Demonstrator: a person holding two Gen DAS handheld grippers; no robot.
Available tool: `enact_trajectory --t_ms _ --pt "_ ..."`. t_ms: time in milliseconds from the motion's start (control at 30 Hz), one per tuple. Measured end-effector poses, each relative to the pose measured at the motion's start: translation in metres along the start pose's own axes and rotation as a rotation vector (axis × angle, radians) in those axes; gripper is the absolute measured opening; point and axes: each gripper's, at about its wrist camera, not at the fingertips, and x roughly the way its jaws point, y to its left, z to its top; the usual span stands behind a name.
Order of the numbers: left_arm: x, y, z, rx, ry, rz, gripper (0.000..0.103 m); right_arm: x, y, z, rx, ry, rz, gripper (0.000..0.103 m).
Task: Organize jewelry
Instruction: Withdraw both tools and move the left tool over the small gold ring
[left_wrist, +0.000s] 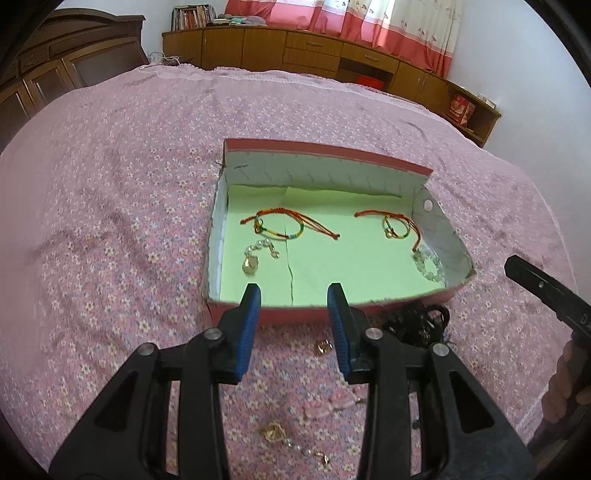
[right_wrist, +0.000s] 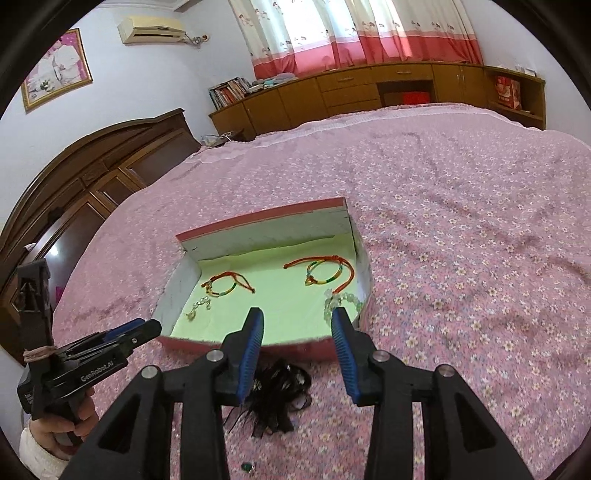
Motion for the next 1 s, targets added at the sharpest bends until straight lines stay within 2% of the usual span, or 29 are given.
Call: enact_trajectory --t_ms 167,300,600,1000 --pt "-0.002 -0.004 -0.009 -0.002 0.011 -0.008 0.029 -0.010 -0.002 -0.010 0.008 0.002 0.003 0.043" --pt "0.001 -0.010 -0.014 0.004 0.023 -0.011 0.029 -0.015 -0.008 -0.017 0.017 0.000 -0.008 0.049" --pt "0.015 -0.024 -0.030 0.032 0.061 -0.013 0.029 -0.013 -0.026 -0.035 0.047 0.032 -0.042 0.051" --pt "0.041 -0.029 -0.045 0.041 0.104 0.028 0.029 -0.003 -0.044 -0.055 0.078 0.066 -0.061 0.055"
